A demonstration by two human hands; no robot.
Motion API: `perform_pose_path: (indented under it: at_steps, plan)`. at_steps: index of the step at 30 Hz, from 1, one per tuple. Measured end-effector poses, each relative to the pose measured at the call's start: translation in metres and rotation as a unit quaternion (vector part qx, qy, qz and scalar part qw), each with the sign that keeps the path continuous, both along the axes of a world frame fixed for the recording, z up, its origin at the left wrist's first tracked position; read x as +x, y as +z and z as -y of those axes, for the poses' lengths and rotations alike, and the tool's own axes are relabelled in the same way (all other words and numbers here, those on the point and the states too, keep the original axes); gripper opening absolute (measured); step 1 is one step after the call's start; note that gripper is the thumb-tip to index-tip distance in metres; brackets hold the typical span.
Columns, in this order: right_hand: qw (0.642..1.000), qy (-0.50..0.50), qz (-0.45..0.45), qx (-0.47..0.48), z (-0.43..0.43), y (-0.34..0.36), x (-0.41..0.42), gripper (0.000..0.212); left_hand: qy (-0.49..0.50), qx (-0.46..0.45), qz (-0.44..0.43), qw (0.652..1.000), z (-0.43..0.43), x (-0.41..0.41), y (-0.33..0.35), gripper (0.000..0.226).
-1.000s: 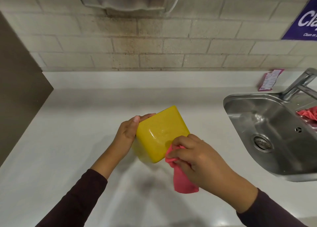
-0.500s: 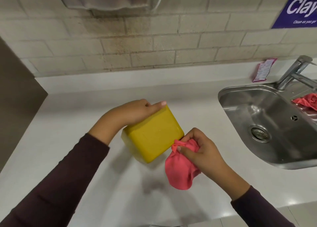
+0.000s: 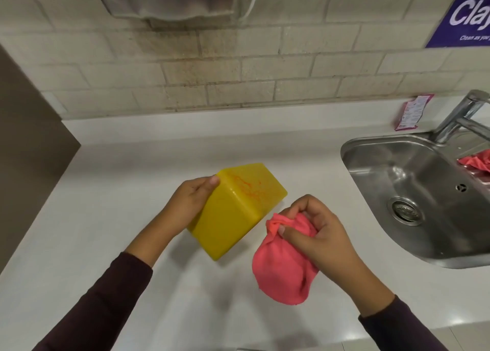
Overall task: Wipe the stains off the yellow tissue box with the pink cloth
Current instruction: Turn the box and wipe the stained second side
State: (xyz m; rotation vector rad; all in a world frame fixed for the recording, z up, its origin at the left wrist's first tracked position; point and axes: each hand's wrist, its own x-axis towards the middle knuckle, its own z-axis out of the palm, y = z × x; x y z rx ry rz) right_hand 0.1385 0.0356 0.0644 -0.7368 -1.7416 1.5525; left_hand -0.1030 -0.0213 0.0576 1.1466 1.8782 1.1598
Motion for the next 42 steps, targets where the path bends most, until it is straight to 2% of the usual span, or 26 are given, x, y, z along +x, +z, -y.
perform_pose_path:
  at_steps: [3,7,10,15,18,20,23,26,29,33,36,39,42]
  plan:
    - [0.998,-0.044,-0.009,-0.036,-0.01,-0.001,0.003,0.021,0.005,0.017,0.046,0.999,0.017,-0.008,-0.016,0.027]
    - [0.989,-0.123,0.061,-0.053,-0.029,-0.016,0.003,0.015,-0.015,0.013,0.093,0.995,0.035,-0.019,-0.023,0.018]
    - [0.983,-0.138,0.122,-0.005,-0.041,-0.026,-0.001,0.01,-0.034,0.021,0.104,0.994,0.044,-0.028,-0.03,0.029]
    - [0.976,-0.128,0.163,0.066,-0.056,-0.029,-0.019,0.022,-0.049,0.021,0.101,0.993,0.056,-0.034,-0.053,0.052]
    - [0.97,-0.122,0.181,0.108,-0.068,-0.023,-0.041,0.025,-0.004,-0.014,0.063,0.998,0.054,-0.037,-0.071,0.041]
    - [0.963,-0.124,0.197,0.138,-0.072,-0.02,-0.06,0.023,0.026,-0.037,0.069,0.997,0.053,-0.038,-0.079,0.034]
    - [0.953,-0.126,0.214,0.175,-0.068,-0.022,-0.083,0.016,0.026,-0.02,0.076,0.997,0.053,-0.037,-0.086,0.04]
    - [0.948,-0.093,0.21,0.223,-0.059,-0.031,-0.087,0.003,0.045,0.0,0.112,0.993,0.054,-0.035,-0.087,0.035]
    - [0.926,-0.037,0.237,0.29,-0.052,-0.041,-0.076,0.026,0.084,0.019,0.173,0.981,0.054,-0.034,-0.087,0.033]
    - [0.926,-0.002,0.259,0.274,-0.044,-0.05,-0.07,0.058,0.127,0.005,0.201,0.971,0.051,-0.03,-0.089,0.033]
    - [0.938,-0.022,0.244,0.246,-0.047,-0.054,-0.073,0.059,0.136,-0.002,0.199,0.97,0.05,-0.03,-0.089,0.028]
    - [0.926,-0.027,0.24,0.29,-0.049,-0.057,-0.077,0.051,0.135,0.003,0.204,0.97,0.053,-0.026,-0.086,0.045]
    - [0.916,-0.043,0.241,0.319,-0.052,-0.057,-0.085,0.048,0.129,0.007,0.207,0.97,0.057,-0.023,-0.083,0.04]
